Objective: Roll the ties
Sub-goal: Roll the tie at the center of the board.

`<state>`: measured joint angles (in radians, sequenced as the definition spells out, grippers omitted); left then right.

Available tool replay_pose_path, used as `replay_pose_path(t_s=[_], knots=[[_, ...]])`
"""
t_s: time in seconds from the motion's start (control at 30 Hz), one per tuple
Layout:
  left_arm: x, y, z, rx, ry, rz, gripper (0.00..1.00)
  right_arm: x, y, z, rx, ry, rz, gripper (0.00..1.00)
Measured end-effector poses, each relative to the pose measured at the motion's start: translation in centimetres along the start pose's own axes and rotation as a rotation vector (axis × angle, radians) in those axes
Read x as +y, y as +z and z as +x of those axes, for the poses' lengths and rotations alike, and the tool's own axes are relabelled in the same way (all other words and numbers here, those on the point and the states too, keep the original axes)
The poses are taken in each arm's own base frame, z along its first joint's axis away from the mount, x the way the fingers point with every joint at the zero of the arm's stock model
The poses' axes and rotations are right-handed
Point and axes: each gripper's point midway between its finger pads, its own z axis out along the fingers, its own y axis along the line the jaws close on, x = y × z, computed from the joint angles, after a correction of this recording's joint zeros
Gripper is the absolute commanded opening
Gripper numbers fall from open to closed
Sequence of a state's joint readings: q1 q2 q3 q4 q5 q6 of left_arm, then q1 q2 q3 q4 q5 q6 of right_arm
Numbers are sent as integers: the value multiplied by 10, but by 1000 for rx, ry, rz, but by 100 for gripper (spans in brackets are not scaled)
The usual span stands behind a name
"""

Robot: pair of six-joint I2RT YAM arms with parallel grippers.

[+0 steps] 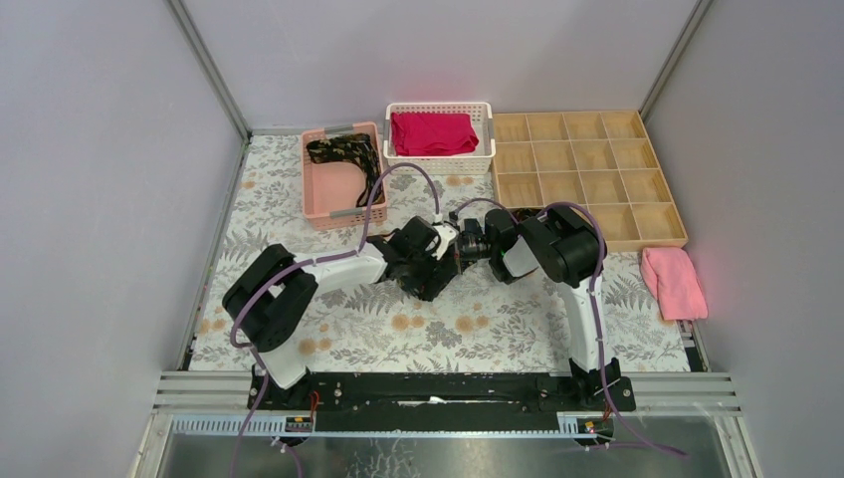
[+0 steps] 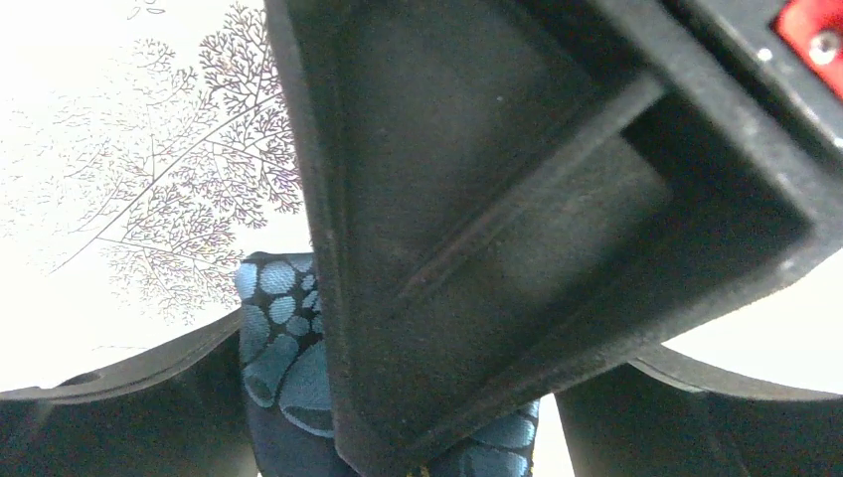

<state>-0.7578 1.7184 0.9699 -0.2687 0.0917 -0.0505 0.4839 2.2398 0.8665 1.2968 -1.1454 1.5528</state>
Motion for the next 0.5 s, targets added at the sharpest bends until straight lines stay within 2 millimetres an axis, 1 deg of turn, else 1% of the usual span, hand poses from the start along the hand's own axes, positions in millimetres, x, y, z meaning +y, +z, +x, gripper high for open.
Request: replay_pose_path(t_s=[0.1, 0.23, 0.3, 0.4, 0.5], knots=[[7, 1, -1, -5, -13, -43, 99, -1, 0, 0, 0, -1, -1, 20], [27, -1, -2, -13, -45, -153, 99, 0, 0, 0, -1, -8, -4, 20], [34, -2, -2, -16, -60, -188, 99, 0, 0, -4, -18, -8, -5, 20], [39, -2, -2, -19, -79, -205, 99, 0, 0, -8, -39, -6, -7, 20], [40, -1, -2, -18, -90, -193, 99, 0, 0, -10, -47, -5, -8, 20]])
